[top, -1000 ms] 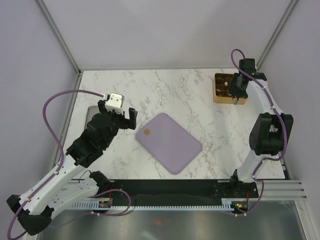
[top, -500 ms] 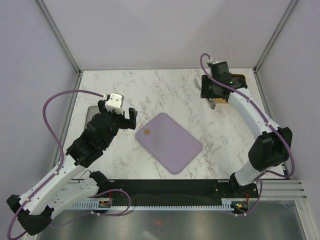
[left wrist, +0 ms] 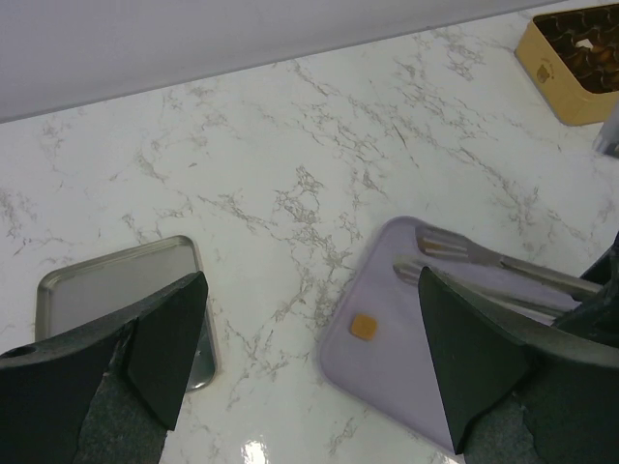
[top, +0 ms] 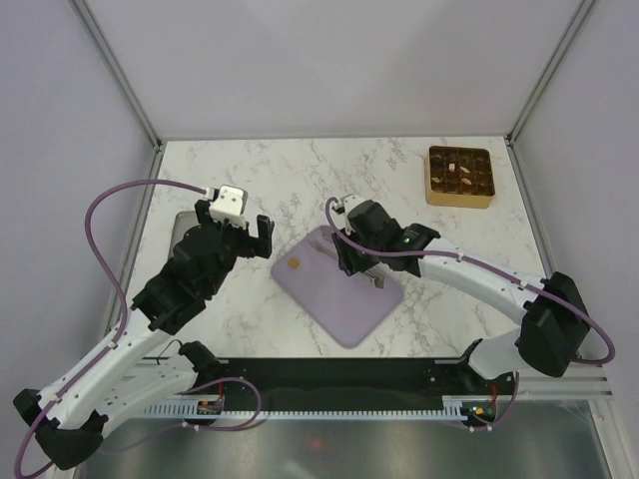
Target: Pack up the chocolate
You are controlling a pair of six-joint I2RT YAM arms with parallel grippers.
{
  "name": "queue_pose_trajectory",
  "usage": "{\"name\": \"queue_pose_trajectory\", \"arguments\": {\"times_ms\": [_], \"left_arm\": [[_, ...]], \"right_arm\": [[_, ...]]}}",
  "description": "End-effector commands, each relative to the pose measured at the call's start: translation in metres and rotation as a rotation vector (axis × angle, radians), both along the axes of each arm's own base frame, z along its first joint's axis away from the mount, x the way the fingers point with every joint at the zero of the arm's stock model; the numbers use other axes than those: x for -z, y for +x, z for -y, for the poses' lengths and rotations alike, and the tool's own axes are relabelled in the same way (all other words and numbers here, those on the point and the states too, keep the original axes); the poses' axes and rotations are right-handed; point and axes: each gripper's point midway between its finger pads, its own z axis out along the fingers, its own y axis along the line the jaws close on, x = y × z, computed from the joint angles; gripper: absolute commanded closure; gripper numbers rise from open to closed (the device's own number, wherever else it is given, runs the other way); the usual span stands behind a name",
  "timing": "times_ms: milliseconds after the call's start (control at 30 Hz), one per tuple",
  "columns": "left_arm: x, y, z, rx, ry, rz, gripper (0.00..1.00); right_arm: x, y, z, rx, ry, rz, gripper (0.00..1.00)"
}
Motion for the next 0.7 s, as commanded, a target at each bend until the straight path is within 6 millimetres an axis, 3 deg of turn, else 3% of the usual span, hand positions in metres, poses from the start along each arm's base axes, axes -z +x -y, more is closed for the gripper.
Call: {"name": "queue_pose_trajectory", "arguments": {"times_ms": [0, 233, 667], "left_arm": [[-0.013, 0.004, -0.005, -0.028, -0.002, 0.054, 0.02], [-0.013, 0.004, -0.005, -0.030, 0.000, 0.055, 0.02], [-0.015, 0.003, -0.007, -0.030, -0.005, 0.061, 0.02]], "right_arm": [[-0.018, -0.004, -0.033, 0.001, 0.118, 0.089, 0.47], [0.005, -0.020, -0.058, -0.052, 0.055, 0.077, 0.44], [0.038, -0.027, -0.076, -0.095, -0.035, 0.052, 0.48]]}}
